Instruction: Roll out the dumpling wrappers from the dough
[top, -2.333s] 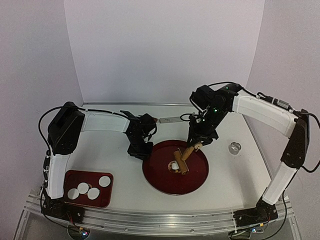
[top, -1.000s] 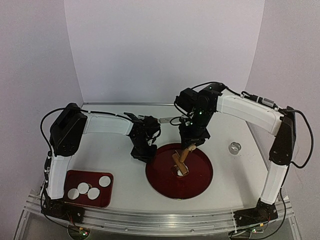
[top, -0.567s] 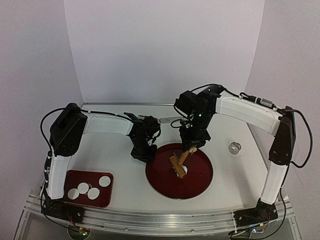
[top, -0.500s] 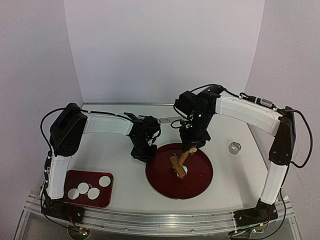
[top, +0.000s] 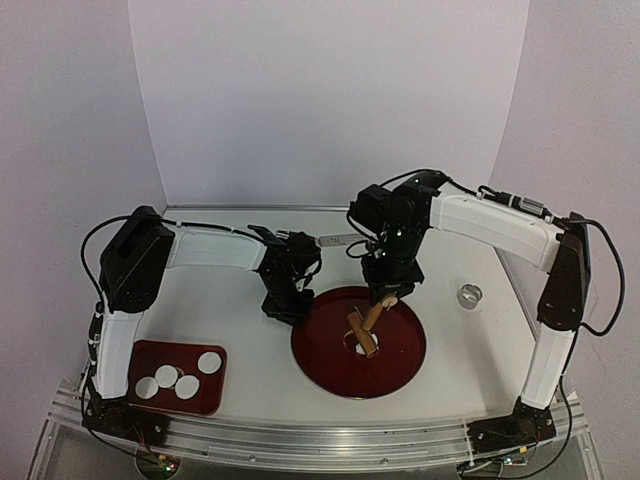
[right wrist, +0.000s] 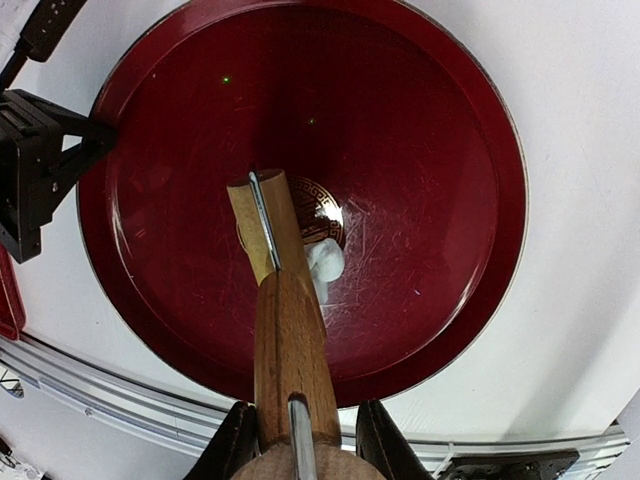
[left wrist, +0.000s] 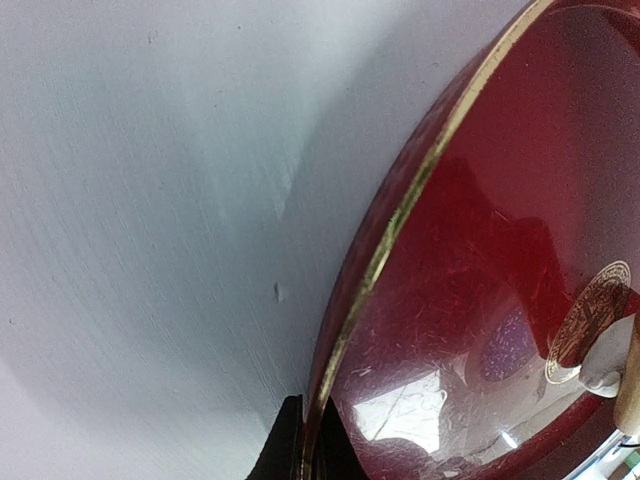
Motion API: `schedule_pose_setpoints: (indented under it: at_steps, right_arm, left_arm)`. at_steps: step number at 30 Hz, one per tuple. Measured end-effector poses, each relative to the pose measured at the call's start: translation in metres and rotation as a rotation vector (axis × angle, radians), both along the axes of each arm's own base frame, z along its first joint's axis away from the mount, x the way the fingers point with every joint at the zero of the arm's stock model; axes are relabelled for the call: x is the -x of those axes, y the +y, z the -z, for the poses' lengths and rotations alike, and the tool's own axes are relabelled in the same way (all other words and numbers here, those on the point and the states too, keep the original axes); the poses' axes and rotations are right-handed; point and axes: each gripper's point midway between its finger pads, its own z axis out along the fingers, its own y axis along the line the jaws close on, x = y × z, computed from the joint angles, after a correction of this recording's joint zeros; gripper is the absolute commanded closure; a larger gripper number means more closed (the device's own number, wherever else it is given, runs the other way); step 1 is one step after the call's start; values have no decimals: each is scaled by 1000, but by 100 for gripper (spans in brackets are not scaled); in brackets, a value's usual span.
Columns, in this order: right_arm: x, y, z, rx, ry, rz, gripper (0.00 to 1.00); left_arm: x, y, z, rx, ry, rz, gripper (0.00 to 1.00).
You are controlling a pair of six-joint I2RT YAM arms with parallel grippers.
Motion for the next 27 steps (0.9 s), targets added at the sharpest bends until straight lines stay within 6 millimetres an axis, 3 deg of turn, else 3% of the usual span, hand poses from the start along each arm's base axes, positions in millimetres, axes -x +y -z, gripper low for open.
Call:
schedule_pose_setpoints:
  at_steps: [27]
  right_arm:
    - [6, -2, 16, -27, 41, 44, 100]
  left_arm:
    - [0, -1, 0, 2, -2, -1, 100]
